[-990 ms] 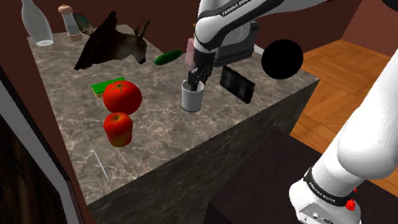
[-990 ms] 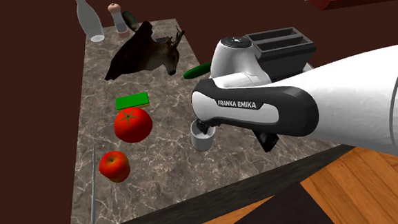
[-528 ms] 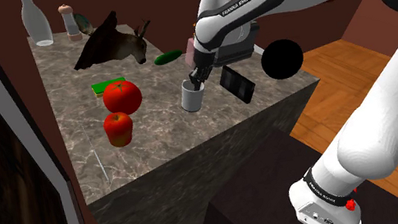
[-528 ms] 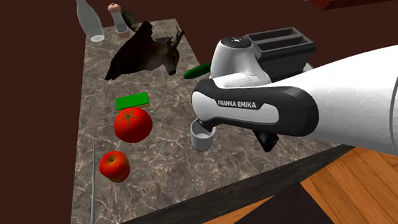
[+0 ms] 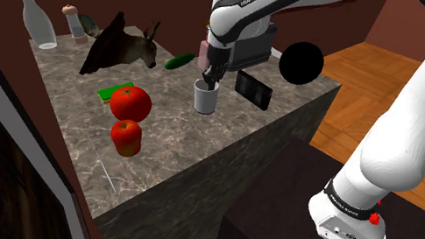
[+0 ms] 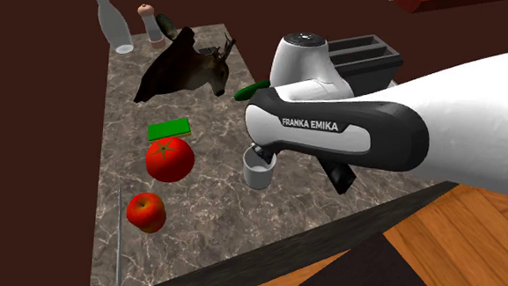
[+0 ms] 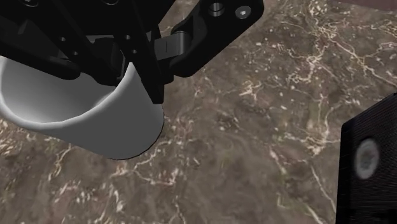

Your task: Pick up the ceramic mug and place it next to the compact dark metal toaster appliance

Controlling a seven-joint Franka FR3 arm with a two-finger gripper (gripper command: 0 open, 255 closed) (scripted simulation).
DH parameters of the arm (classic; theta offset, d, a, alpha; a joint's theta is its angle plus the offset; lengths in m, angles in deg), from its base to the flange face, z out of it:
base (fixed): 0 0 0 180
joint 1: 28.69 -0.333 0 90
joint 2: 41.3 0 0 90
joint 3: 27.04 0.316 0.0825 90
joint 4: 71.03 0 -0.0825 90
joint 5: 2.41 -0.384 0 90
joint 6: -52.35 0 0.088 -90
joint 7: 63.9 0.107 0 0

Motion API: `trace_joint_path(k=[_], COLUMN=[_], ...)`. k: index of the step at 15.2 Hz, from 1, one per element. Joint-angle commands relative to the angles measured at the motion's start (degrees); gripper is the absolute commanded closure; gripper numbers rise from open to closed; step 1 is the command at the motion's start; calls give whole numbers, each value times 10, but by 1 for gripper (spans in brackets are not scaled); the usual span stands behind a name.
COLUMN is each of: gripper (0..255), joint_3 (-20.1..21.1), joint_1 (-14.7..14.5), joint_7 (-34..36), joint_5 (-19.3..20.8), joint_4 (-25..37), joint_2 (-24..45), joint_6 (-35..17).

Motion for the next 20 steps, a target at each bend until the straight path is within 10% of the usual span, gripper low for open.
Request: trace_joint_path(k=[1, 20], gripper=[255, 255], joint_3=[0, -1], joint_1=[0, 1], joint_7=[2, 14], joint_5=[1, 9], joint_4=[8, 102], joint_2=[-7, -57], joint_6=[16, 159])
